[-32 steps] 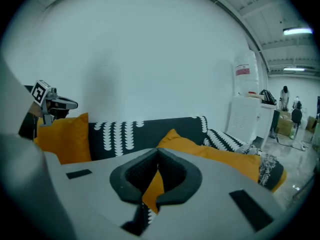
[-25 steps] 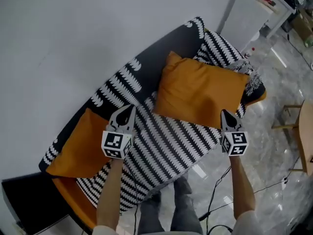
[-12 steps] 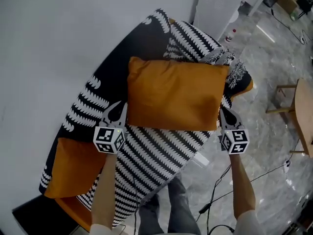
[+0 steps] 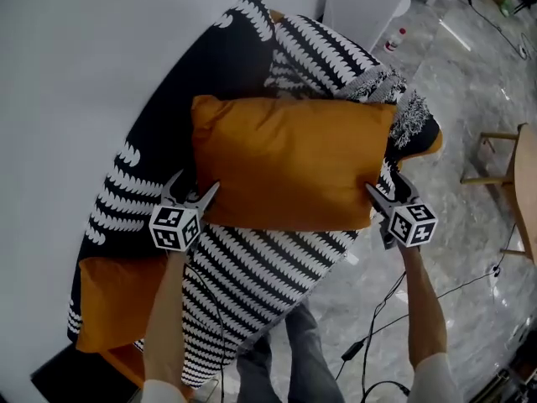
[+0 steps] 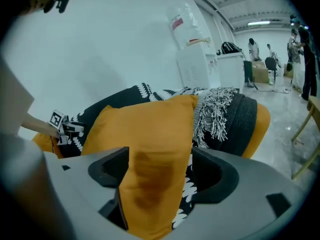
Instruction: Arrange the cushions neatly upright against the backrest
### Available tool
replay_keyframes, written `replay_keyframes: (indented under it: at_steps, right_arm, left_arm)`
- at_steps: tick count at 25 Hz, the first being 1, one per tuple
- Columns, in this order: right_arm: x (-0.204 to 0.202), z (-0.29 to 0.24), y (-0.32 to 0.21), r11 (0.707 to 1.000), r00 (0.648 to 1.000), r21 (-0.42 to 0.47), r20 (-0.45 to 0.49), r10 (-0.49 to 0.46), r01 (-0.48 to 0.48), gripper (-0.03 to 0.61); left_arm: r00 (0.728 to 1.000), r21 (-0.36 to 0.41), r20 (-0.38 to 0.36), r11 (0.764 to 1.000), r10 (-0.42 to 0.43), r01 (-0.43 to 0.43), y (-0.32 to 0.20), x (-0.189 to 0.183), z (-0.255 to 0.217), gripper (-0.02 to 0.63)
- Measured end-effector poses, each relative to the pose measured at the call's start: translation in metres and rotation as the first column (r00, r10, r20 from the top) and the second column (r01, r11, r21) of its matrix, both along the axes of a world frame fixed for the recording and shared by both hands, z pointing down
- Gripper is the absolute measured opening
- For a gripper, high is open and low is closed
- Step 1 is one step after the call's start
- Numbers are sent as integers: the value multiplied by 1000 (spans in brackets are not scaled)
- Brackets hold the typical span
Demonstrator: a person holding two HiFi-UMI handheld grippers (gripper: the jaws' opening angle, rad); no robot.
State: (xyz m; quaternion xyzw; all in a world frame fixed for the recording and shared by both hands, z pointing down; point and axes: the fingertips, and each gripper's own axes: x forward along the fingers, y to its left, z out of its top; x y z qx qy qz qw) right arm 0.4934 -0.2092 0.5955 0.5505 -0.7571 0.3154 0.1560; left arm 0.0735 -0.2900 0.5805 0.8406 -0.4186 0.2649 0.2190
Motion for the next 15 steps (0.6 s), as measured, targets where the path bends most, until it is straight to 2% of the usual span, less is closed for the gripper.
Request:
replay_keyframes:
  at_steps: [3,9,15]
  right_arm:
    - [6,18,-13,1000,997,-28,78,-5,7,394]
    - [8,47,-33,995,983,-90,182,-25,42,410]
    - [-1,61,-38,994,978,-96,207,-38,59,408]
  left_arm:
    - [999,-33,-17,999,-29,28,-11,-9,20,371]
    - [999,-63,-13,997,-37,36,-25,-9,43,391]
    - [986,-134,-136,988,-97,79,-25,-9,68,397]
